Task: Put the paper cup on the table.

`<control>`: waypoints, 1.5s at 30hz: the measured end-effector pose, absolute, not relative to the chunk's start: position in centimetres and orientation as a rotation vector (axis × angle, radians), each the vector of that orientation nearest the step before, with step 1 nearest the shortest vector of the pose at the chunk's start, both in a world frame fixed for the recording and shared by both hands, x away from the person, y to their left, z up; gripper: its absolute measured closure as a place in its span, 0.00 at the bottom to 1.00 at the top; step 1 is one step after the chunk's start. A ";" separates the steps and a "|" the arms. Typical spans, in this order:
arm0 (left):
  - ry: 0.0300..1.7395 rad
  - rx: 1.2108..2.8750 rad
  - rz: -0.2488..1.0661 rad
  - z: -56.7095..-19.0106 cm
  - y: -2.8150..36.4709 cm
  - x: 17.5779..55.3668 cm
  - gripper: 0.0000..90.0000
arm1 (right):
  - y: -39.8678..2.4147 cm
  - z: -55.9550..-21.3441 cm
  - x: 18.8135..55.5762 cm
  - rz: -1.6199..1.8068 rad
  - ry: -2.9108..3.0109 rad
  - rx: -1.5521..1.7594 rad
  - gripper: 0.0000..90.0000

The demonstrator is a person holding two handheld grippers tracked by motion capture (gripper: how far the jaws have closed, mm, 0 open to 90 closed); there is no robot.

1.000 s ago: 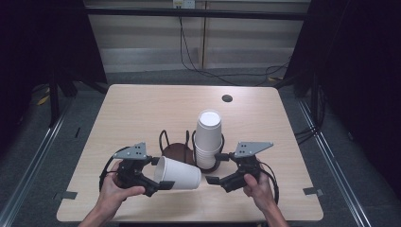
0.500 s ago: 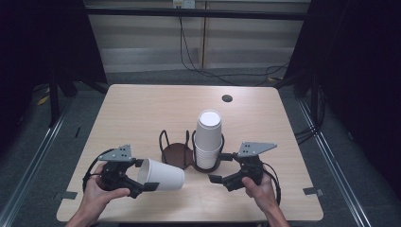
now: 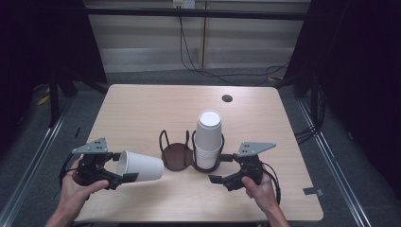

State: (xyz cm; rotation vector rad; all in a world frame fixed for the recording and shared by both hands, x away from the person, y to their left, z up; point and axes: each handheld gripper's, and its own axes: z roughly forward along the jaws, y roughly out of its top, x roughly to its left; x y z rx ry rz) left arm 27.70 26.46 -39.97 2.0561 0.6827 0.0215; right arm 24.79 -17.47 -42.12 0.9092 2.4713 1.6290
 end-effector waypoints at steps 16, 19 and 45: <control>0.773 2.148 0.103 -39.3 28.7 28.8 0.13 | -17.3 -42.1 24.7 1.582 2.461 0.892 0.16; 0.769 2.164 0.119 -39.0 28.7 29.0 0.13 | -17.3 -42.1 24.8 1.584 2.464 0.890 0.16; 0.806 2.335 0.188 -36.7 26.9 35.0 0.13 | -17.7 -42.2 24.8 1.582 2.460 0.895 0.16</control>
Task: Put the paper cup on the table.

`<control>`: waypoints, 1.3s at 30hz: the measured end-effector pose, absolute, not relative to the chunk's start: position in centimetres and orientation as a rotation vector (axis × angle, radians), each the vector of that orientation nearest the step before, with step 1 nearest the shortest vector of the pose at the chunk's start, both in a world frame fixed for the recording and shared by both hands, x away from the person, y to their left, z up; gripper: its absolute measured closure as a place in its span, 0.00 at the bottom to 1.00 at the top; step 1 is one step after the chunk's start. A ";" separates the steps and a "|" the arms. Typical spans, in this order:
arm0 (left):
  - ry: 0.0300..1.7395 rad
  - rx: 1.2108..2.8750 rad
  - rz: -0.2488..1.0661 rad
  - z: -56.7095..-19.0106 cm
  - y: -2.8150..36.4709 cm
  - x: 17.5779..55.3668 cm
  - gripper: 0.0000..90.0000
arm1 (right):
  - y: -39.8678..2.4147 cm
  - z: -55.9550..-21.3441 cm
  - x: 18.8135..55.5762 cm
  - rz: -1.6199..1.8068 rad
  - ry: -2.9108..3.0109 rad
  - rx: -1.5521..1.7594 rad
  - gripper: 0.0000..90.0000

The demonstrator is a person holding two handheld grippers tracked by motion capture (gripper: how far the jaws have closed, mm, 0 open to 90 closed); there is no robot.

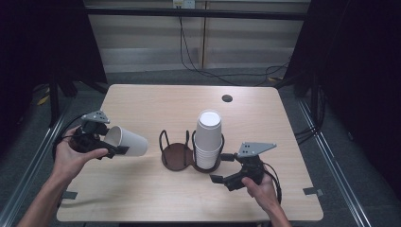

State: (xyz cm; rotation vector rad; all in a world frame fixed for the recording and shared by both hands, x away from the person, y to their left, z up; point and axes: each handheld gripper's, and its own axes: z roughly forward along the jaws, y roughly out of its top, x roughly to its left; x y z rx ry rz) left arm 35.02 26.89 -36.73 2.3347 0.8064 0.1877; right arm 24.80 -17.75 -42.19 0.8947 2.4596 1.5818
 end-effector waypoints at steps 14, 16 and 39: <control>0.824 2.490 0.170 -36.9 24.8 38.3 0.12 | -17.7 -42.4 24.9 1.573 2.461 0.901 0.16; 0.814 2.535 0.157 -37.1 24.3 38.5 0.12 | -17.6 -42.3 24.8 1.572 2.456 0.898 0.16; 0.859 2.709 0.181 -39.9 20.2 41.8 0.09 | -17.5 -42.6 24.9 1.567 2.459 0.920 0.16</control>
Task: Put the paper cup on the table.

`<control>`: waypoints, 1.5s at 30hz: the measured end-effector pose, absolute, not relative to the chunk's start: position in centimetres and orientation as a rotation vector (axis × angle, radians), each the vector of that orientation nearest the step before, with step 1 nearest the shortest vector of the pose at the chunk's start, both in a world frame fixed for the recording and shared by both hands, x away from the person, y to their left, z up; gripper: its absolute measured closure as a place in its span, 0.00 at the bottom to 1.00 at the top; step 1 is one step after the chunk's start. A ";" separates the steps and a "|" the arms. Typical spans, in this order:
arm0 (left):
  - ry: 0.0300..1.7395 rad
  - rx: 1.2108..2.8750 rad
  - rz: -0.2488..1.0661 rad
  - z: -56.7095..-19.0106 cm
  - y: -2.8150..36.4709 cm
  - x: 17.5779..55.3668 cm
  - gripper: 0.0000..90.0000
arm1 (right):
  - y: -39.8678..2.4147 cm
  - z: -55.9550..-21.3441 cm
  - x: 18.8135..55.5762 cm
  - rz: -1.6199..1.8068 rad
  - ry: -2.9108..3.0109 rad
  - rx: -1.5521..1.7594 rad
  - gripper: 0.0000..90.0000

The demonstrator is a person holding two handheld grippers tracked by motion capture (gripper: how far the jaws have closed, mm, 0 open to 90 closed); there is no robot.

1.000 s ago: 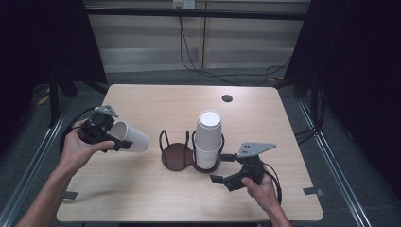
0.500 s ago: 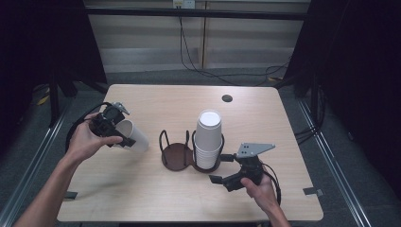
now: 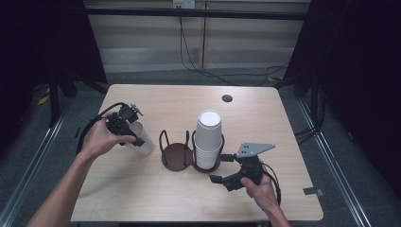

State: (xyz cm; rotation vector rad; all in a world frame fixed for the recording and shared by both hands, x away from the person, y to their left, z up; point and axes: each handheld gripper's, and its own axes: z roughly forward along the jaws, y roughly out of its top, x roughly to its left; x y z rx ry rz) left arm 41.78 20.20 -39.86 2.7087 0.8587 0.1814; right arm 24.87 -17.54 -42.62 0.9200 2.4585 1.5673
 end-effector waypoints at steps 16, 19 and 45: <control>0.818 2.715 0.183 -41.2 18.6 42.0 0.05 | -17.4 -42.7 24.9 1.549 2.467 0.927 0.16; 0.769 2.726 0.162 -41.3 18.6 41.9 0.05 | -17.5 -42.7 24.9 1.550 2.466 0.931 0.16; 0.760 2.652 0.103 -43.4 21.2 41.0 0.17 | -17.5 -42.8 25.0 1.571 2.462 0.943 0.16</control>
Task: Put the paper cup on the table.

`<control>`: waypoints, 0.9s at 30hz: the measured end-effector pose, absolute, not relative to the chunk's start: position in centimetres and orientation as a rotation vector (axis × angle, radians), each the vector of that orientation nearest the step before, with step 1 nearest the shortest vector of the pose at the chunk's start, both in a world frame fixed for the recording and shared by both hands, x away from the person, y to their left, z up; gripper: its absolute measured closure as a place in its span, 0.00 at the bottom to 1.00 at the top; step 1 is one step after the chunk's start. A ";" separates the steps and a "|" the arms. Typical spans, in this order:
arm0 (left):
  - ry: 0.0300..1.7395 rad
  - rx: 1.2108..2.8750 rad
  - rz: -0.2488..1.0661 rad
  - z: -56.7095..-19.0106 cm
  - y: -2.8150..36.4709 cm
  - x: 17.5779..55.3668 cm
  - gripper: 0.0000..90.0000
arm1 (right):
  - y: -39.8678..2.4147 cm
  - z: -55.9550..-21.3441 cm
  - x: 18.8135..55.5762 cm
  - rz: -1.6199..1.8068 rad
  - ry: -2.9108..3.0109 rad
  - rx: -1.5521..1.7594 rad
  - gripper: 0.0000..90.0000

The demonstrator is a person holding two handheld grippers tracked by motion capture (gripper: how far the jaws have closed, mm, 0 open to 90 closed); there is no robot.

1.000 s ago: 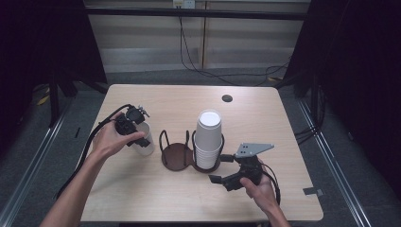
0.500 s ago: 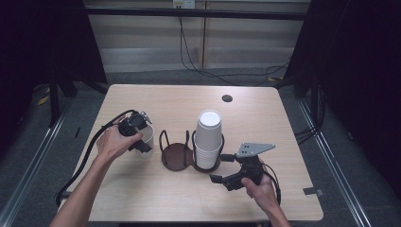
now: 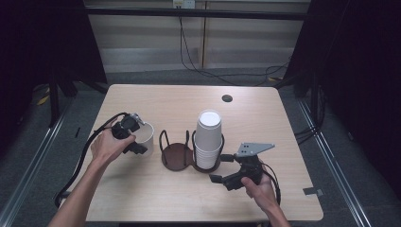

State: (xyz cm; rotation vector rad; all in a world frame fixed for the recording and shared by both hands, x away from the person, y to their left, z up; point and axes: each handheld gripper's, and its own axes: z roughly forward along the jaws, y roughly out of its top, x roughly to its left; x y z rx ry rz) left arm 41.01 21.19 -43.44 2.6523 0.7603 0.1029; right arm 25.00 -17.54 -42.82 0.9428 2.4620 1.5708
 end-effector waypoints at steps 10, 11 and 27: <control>0.766 2.607 0.082 -43.9 22.6 40.1 0.17 | -17.8 -42.7 24.9 1.578 2.452 0.945 0.16; 0.773 2.605 0.094 -43.8 22.8 40.0 0.17 | -17.8 -42.7 25.0 1.580 2.453 0.945 0.16; 0.795 2.495 0.142 -43.0 25.5 37.4 0.19 | -18.0 -42.9 25.1 1.572 2.447 0.972 0.16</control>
